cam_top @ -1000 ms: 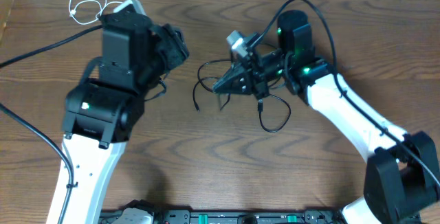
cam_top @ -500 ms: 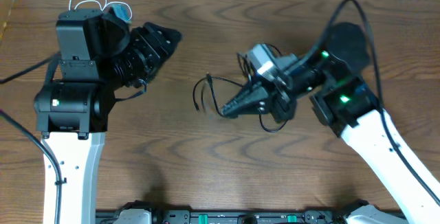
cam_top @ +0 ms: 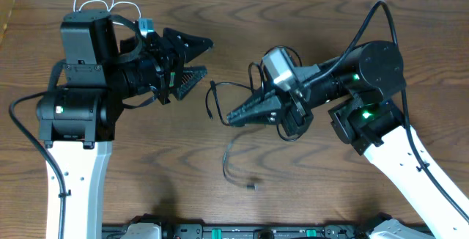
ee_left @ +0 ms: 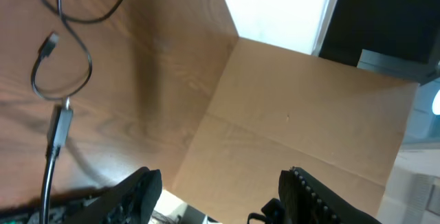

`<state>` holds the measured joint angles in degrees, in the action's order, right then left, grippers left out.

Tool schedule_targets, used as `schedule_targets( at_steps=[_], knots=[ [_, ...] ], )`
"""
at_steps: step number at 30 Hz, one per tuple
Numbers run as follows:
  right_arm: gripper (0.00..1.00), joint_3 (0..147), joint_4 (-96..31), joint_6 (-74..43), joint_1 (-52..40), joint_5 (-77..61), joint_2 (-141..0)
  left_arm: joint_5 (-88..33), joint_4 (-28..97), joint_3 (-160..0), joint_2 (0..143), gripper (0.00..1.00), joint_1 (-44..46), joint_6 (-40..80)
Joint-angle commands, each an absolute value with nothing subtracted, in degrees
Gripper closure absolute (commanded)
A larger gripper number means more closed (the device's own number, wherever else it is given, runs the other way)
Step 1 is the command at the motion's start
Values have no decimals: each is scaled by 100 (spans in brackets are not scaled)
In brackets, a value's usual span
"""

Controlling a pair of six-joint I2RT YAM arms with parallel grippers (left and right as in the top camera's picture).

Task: Untangle cables

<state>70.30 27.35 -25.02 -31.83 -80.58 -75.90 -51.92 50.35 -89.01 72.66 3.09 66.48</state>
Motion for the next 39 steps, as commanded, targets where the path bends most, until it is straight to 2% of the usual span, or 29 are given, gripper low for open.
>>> schedule_targets(
  at_steps=[1,10,19,23,28,39],
  knots=[
    [99,7039,2842,-2591,-3210,-7474,-7575,-5354,5249,-8976,7288,39,296,6827],
    [99,7039,3693,-2633,-3476,-6855,-7575,-5347,6307,-8976,7288,40,296,7214],
    [99,7039,3811,-2606,-4106,-5487,-7577,-5284,6449,-8962,7299,40,296,7210],
    [99,7039,4058,-2668,-4147,-5505,-7577,-5181,6464,-8884,7299,40,298,7183],
    [99,7039,4727,-3387,-4147,-5955,-7577,-4147,6608,-8838,7347,40,336,7188],
    [99,7039,5382,-4112,-4093,-6093,-7577,-3892,7194,-8833,7896,44,854,7185]
  ],
)
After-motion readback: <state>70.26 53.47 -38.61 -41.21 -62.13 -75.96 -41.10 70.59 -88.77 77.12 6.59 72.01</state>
